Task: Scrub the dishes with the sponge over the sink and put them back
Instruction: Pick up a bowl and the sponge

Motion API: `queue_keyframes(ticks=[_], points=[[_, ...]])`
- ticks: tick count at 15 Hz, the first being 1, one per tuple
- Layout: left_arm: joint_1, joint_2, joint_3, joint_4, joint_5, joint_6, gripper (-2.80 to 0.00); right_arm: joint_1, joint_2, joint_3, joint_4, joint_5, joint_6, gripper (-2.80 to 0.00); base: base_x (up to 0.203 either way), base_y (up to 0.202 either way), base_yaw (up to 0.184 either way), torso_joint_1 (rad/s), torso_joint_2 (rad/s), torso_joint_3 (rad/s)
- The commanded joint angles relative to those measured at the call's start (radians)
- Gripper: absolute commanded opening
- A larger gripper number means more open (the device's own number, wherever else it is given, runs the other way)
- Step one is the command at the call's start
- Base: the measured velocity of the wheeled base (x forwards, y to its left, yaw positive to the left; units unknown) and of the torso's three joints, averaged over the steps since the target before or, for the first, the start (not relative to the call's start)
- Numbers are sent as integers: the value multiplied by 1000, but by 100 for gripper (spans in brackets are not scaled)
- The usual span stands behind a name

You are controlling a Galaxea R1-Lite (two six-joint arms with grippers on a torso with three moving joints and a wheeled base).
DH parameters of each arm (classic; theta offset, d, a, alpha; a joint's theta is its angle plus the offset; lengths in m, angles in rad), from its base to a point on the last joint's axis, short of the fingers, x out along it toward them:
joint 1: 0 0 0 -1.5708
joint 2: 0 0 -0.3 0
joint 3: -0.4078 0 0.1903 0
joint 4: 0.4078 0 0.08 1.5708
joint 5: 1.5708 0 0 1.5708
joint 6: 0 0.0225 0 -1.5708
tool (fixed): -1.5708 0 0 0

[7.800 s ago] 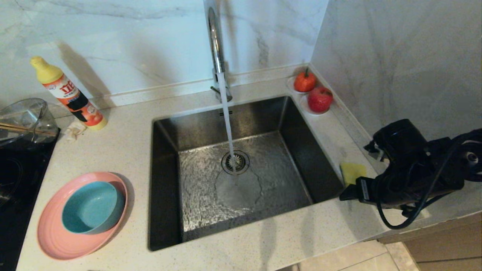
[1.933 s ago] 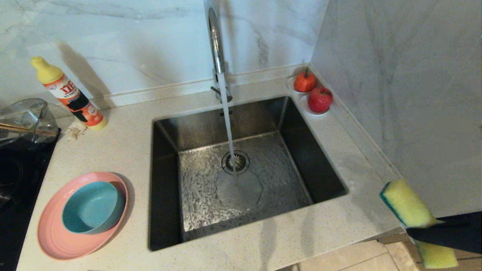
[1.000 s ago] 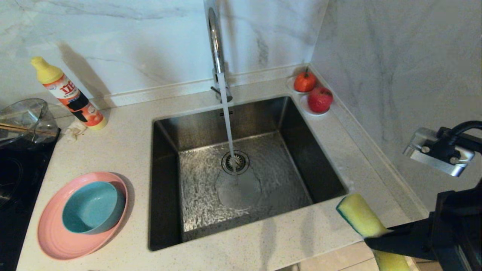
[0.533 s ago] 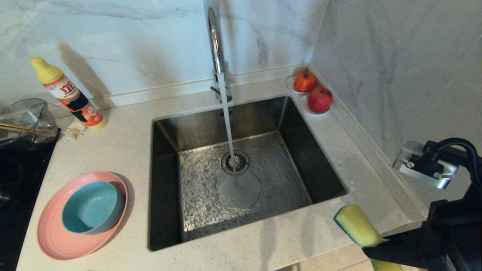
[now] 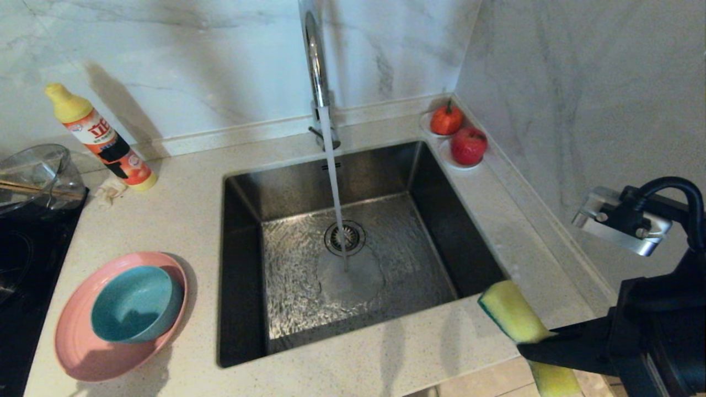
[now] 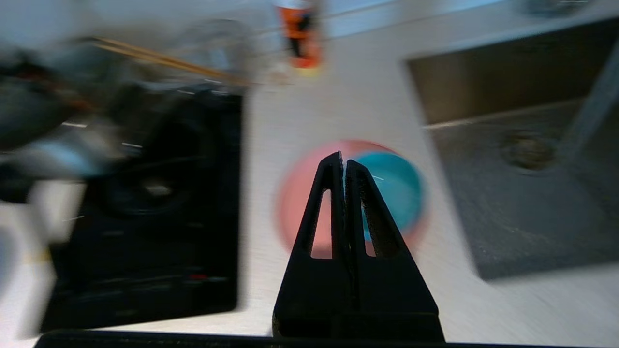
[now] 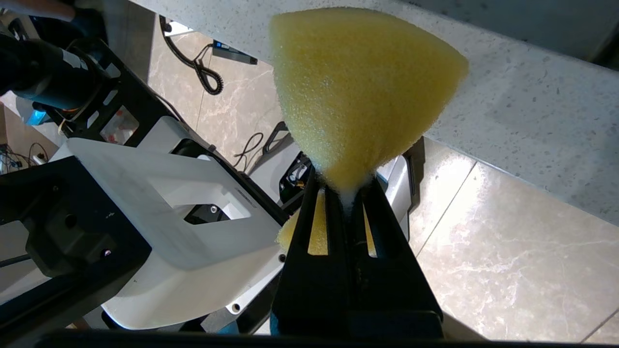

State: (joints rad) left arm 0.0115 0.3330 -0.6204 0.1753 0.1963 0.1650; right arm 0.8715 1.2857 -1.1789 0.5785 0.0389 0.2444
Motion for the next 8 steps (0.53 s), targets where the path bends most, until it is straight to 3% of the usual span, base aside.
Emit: queue_keyframes(ticks=[1, 5, 8], points=[[2, 253, -157, 49, 44, 41, -280, -6, 9, -2, 1, -2, 1, -280, 0, 0, 0, 0, 0, 0], [4, 613, -326, 115, 106, 91, -280, -6, 39, -4, 1, -4, 0, -280, 0, 0, 0, 0, 0, 0], [35, 883, -442, 203, 166, 83, -280, -5, 56, -5, -1, -4, -4, -280, 0, 0, 0, 0, 0, 0]])
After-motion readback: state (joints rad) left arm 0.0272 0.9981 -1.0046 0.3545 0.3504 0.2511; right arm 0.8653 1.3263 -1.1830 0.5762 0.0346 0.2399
